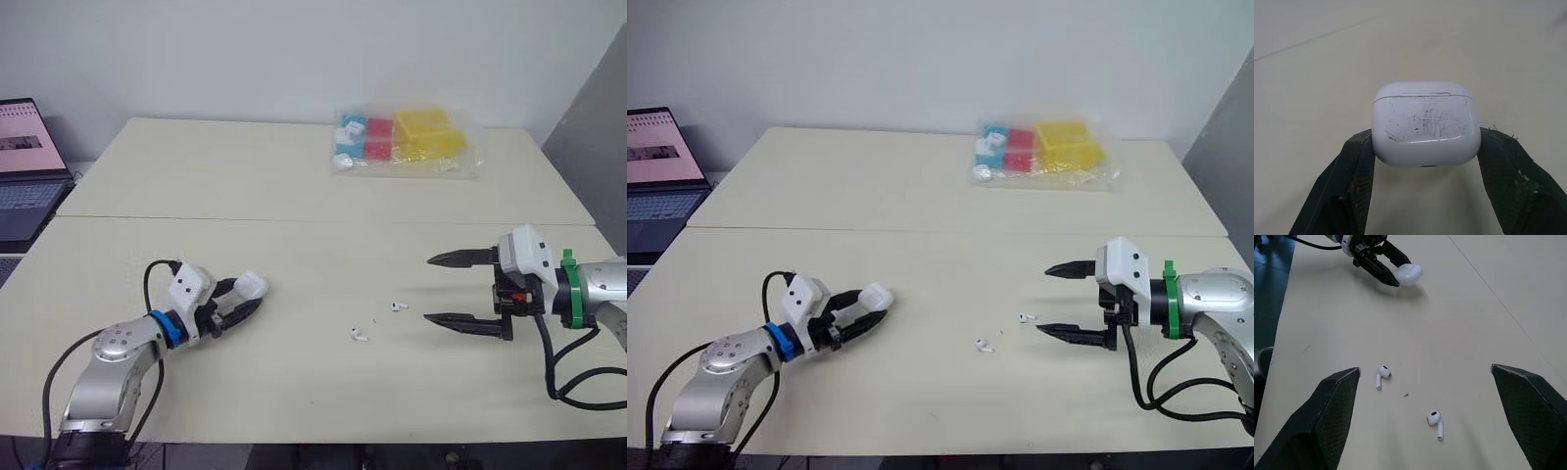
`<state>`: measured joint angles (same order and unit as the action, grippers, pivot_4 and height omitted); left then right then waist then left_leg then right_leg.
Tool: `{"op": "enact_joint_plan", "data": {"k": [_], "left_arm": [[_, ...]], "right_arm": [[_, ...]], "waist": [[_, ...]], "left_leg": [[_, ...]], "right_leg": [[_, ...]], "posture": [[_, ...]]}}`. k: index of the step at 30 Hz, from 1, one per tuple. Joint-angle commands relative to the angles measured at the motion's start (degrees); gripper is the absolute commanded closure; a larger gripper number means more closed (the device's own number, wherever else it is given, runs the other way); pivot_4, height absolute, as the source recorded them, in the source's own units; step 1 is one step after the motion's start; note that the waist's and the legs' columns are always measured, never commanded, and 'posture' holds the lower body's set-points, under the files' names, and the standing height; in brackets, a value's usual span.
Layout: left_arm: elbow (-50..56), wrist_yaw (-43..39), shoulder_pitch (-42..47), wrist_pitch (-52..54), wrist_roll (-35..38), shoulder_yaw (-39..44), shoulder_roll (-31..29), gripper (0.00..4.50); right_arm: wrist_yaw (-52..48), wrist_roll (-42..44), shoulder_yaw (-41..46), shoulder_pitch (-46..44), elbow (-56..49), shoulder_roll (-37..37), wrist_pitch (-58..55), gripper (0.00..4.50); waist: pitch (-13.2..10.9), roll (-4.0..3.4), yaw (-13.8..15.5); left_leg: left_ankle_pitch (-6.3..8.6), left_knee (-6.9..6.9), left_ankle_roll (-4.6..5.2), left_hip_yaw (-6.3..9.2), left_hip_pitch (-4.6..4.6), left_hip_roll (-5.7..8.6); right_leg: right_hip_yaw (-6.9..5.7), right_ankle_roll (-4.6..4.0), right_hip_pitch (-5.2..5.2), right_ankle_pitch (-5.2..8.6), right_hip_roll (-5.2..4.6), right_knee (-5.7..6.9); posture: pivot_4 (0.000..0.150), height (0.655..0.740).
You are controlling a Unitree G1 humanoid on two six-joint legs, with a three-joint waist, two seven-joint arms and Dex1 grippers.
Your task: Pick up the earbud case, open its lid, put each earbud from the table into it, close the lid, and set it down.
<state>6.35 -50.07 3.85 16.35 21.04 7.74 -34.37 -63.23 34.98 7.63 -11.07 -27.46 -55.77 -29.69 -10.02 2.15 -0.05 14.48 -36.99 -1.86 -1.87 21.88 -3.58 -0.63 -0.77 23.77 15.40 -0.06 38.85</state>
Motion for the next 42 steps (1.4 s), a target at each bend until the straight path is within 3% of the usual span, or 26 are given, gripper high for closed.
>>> {"op": "enact_joint_plan", "data": {"k": [1, 7, 12, 15, 20, 25, 33, 42], "left_arm": [[5.6, -1.9, 3.2, 1.8, 3.6, -2.3, 0.8, 1.77], [8.4, -3.6, 8.7, -0.2, 2.5, -7.8, 2.5, 1.77], [7.7, -7.4, 12.8, -10.2, -2.4, -15.1, 4.9, 1.77], [6.9, -9.2, 13.2, -17.4, -4.3, -18.3, 7.3, 1.77], [4.2, -9.8, 13.9, -24.1, -5.9, -20.0, 9.3, 1.77], [1.3, -10.1, 15.6, -29.5, -7.1, -20.4, 10.6, 1.77], [0.0, -10.7, 16.5, -32.6, -7.5, -21.3, 10.8, 1.77], [-0.3, -10.5, 16.9, -33.6, -7.9, -21.5, 10.8, 1.77]], "right_arm": [[1.4, 0.7, 2.7, 1.6, -2.4, -0.5, -1.0, 0.00], [8.7, 8.4, 6.4, 2.3, -5.5, 1.5, -10.2, 0.00], [22.9, 30.7, 11.2, -2.4, -5.3, 1.7, -29.3, 0.00], [29.7, 38.6, 9.7, -5.6, -3.6, 1.5, -35.4, 0.00], [39.2, 50.1, 5.2, -8.2, -1.4, 2.0, -40.1, 0.00], [48.5, 64.3, 0.2, -9.8, 1.7, 4.2, -37.4, 0.00], [55.8, 66.5, -6.8, -12.8, 4.5, 8.3, -34.9, 0.00], [56.8, 66.8, -9.6, -14.8, 6.8, 9.6, -35.5, 0.00]], "waist": [[0.0, 0.00, 0.0], [0.0, 0.01, 0.0], [0.0, 0.02, -0.1], [0.0, 0.02, -0.1], [0.0, 0.02, -0.1], [0.0, 0.02, -0.1], [0.0, 0.02, -0.2], [0.0, 0.02, -0.2]], "left_leg": [[0.00, 0.00, 0.00, 0.00, 0.00, 0.01], [0.00, -0.01, -0.01, -0.01, 0.03, 0.07], [-0.01, -0.02, -0.01, -0.02, -0.02, 0.10], [0.00, -0.01, -0.01, -0.02, 0.00, 0.09], [0.00, 0.00, 0.00, -0.02, 0.03, 0.05], [0.00, -0.03, 0.01, -0.02, 0.05, 0.06], [0.00, -0.02, 0.01, -0.02, 0.09, 0.02], [0.00, 0.00, 0.01, -0.01, 0.12, 0.01]], "right_leg": [[0.00, 0.00, 0.00, 0.00, 0.01, 0.00], [0.02, 0.02, -0.01, -0.01, 0.05, -0.01], [0.06, 0.01, -0.02, -0.02, 0.19, 0.02], [0.08, 0.01, -0.03, -0.02, 0.26, 0.00], [0.09, 0.01, -0.03, -0.02, 0.47, -0.06], [0.11, 0.03, -0.03, -0.03, 0.52, -0.05], [0.09, 0.04, -0.01, -0.03, 0.54, -0.12], [0.08, 0.06, 0.01, -0.04, 0.55, -0.15]], "posture": [[0.150, 0.7400], [0.150, 0.7400], [0.150, 0.7400], [0.150, 0.7400], [0.150, 0.7400], [0.150, 0.7400], [0.150, 0.7400], [0.150, 0.7400]]}}
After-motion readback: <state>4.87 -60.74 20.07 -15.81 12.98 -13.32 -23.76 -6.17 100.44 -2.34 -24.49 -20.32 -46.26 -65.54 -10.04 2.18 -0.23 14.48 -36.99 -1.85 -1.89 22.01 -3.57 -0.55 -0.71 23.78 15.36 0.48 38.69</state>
